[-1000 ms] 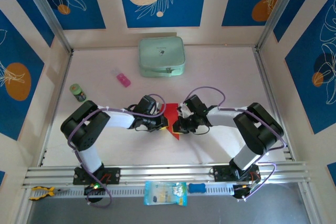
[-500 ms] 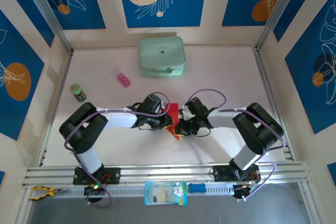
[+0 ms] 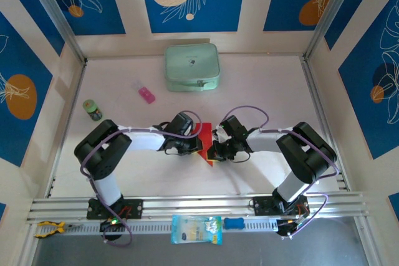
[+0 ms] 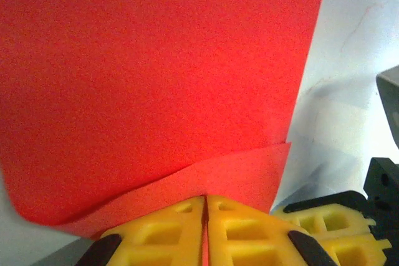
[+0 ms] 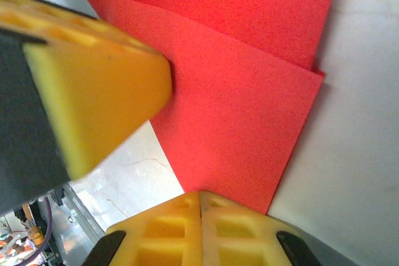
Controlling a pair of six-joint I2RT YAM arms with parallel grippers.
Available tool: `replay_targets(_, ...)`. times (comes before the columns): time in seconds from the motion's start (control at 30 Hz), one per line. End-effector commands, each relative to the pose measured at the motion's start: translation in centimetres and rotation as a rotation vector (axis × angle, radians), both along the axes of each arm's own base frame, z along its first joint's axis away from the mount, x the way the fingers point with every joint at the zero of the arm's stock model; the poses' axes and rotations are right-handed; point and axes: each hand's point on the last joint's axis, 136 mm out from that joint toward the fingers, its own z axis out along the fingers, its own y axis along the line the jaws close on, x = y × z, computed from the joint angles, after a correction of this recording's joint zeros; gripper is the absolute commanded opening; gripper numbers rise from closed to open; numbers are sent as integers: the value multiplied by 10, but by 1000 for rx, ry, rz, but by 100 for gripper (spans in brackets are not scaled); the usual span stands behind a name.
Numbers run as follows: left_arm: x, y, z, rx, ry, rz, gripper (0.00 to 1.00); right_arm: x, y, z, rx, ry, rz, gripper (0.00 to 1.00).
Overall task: Fold a paper plane with a square sheet of paper (pick it up from the middle)
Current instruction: Third fold the triangle at the center of the table.
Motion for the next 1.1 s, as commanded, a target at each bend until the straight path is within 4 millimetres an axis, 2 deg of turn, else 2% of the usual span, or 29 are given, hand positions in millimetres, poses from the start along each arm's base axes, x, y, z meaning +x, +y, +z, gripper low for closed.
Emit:
replay_targets(0.0, 8, 19, -12, 24, -8, 25, 11, -24, -33, -34, -162, 104, -39, 0)
replay_targets(0.27, 26, 42, -10, 35, -9, 62, 11, -24, -37, -38, -177, 112, -46, 0)
replay_targets(0.57, 34, 67, -12, 47, 4, 94, 10, -24, -37, -38, -171, 114, -46, 0)
replay_targets(0.9, 40, 52, 37, -55, -77, 90, 13, -23, -34, -35, -156, 115, -36, 0)
replay_targets(1.07, 26, 22, 48, -123, -91, 4, 14, -21, -35, -34, -160, 106, -42, 0)
